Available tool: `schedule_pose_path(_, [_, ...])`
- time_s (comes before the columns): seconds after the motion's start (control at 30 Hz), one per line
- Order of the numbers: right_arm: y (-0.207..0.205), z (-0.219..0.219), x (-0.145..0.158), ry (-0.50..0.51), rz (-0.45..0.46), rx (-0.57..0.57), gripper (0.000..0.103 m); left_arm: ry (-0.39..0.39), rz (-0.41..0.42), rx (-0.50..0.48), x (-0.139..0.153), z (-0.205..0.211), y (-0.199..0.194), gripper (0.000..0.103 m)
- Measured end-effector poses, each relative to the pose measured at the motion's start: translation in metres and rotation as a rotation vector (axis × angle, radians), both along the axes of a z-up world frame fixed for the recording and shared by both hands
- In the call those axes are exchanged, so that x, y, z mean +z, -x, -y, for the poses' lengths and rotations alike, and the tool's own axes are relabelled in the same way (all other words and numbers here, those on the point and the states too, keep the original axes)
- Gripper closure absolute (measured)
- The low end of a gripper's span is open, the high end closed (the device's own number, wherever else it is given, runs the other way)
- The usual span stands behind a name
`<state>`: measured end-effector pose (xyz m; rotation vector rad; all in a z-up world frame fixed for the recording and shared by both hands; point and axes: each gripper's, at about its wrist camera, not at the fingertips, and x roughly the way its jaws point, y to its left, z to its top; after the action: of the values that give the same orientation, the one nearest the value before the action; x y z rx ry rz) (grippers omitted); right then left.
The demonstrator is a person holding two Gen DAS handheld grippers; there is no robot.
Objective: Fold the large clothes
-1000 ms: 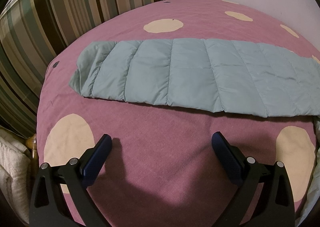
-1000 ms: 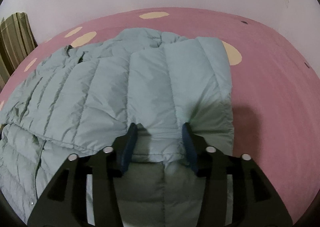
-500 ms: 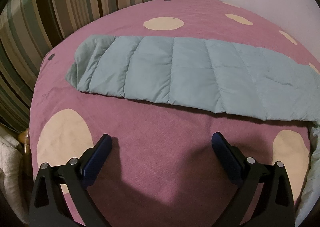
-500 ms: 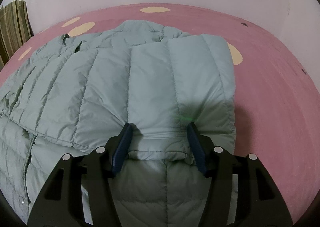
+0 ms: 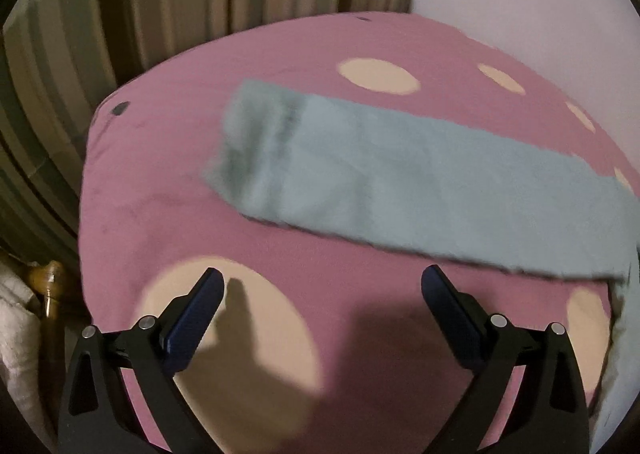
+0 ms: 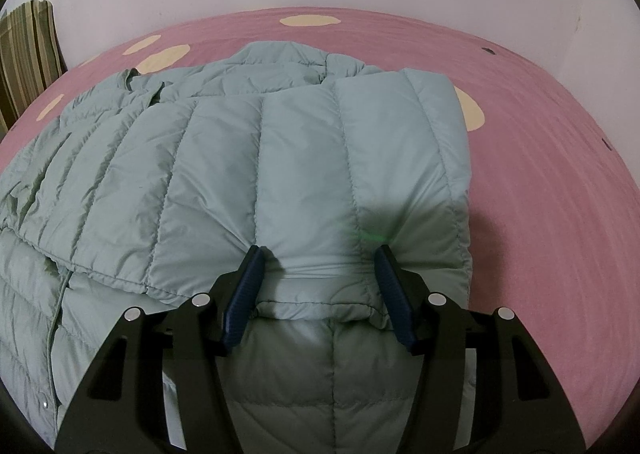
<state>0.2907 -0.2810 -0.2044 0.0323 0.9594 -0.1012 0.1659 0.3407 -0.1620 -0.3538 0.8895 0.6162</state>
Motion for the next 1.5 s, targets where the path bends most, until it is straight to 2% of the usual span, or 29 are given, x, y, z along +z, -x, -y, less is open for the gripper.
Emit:
schedule_pose_path(0.1, [0.0, 0.0, 0.0, 0.001, 0.0, 0.001, 0.045, 0.011, 0.036, 0.026, 0.004, -0.025, -0.002, 0.005])
schedule_pose_path(0.2, [0.0, 0.0, 0.0, 0.006, 0.0, 0.001, 0.045, 0.069, 0.082, 0.045, 0.003, -0.047, -0.008, 0.006])
schedule_pose_path(0.23, [0.0, 0.0, 0.0, 0.008, 0.0, 0.001, 0.045, 0.097, 0.098, 0.046, 0.002, -0.052, -0.009, 0.015])
schedule_pose_path(0.27, [0.0, 0.0, 0.0, 0.01, 0.0, 0.001, 0.045, 0.132, 0.122, 0.032, 0.0, -0.057, -0.008, 0.034])
schedule_pose_path(0.3, [0.0, 0.0, 0.001, 0.011, 0.0, 0.003, 0.045, 0.192, 0.148, 0.012, -0.003, -0.063, -0.01, 0.037])
schedule_pose_path(0.33, [0.0, 0.0, 0.001, 0.013, 0.0, 0.003, 0.044, 0.209, 0.159, 0.019, -0.006, -0.066, -0.012, 0.039])
schedule_pose_path(0.4, [0.0, 0.001, 0.001, 0.016, 0.001, 0.005, 0.044, 0.18, 0.153, 0.02, -0.006, -0.068, -0.015, 0.053])
schedule_pose_path(0.47, [0.0, 0.0, 0.001, 0.019, 0.002, 0.004, 0.044, 0.16, 0.14, 0.012, -0.005, -0.069, -0.018, 0.082])
schedule_pose_path(0.53, [0.0, 0.0, 0.001, 0.021, 0.001, 0.005, 0.043, 0.177, 0.164, -0.006, 0.0, -0.068, -0.019, 0.092])
schedule_pose_path(0.77, [0.001, 0.001, 0.001, 0.024, 0.003, 0.004, 0.041, 0.12, 0.233, -0.09, 0.039, -0.035, -0.024, 0.096])
schedule_pose_path(0.9, [0.0, 0.002, 0.001, 0.02, 0.003, 0.004, 0.041, 0.073, 0.263, -0.202, 0.068, 0.019, -0.038, 0.097])
schedule_pose_path(1.03, [0.0, 0.002, 0.001, 0.016, 0.006, 0.004, 0.041, 0.071, 0.283, -0.314, 0.084, 0.078, -0.052, 0.097])
schedule_pose_path(1.43, [0.001, 0.001, 0.0, -0.004, 0.011, -0.005, 0.04, 0.08, 0.246, -0.671, 0.085, 0.277, -0.104, 0.097])
schedule_pose_path(1.5, [0.001, 0.001, 0.0, -0.013, 0.012, -0.003, 0.035, 0.077, 0.237, -0.715, 0.081, 0.301, -0.111, 0.097])
